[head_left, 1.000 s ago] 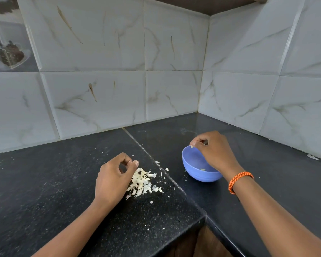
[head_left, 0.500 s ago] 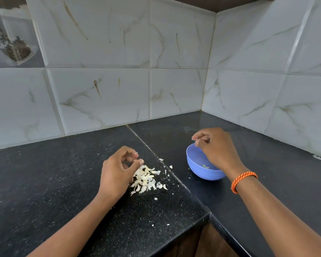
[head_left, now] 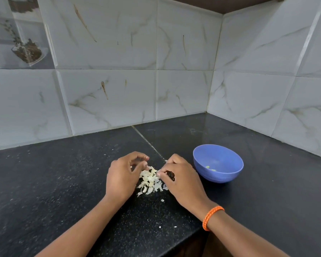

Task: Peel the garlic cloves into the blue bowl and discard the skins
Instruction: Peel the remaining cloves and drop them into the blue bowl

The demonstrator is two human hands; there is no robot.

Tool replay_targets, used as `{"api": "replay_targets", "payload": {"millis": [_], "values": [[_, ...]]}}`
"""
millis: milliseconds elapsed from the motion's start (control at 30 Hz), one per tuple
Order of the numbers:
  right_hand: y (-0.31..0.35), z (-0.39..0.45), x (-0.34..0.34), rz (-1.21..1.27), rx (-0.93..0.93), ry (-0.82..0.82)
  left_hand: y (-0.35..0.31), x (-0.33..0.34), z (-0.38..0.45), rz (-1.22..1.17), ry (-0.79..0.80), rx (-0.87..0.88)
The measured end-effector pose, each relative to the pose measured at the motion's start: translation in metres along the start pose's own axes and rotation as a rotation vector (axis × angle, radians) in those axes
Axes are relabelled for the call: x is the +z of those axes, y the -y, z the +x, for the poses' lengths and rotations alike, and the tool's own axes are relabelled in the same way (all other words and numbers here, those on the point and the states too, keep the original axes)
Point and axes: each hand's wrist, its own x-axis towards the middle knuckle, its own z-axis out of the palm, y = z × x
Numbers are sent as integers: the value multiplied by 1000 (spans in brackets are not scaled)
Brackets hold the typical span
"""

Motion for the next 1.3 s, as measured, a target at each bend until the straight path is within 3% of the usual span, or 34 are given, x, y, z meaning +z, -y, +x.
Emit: {"api": "replay_targets", "payload": {"millis": [467, 767, 1133, 1300], "values": [[1, 0, 14, 9, -13, -20, 5, 0, -1, 170, 9, -25], [3, -1, 11, 36, -1, -37, 3, 0, -3, 71, -36, -27], [4, -1, 14, 109, -110, 65, 9, 3, -1, 49, -7, -14], [7, -2, 13, 27, -125, 123, 9, 4, 0, 47, -2, -28]]}}
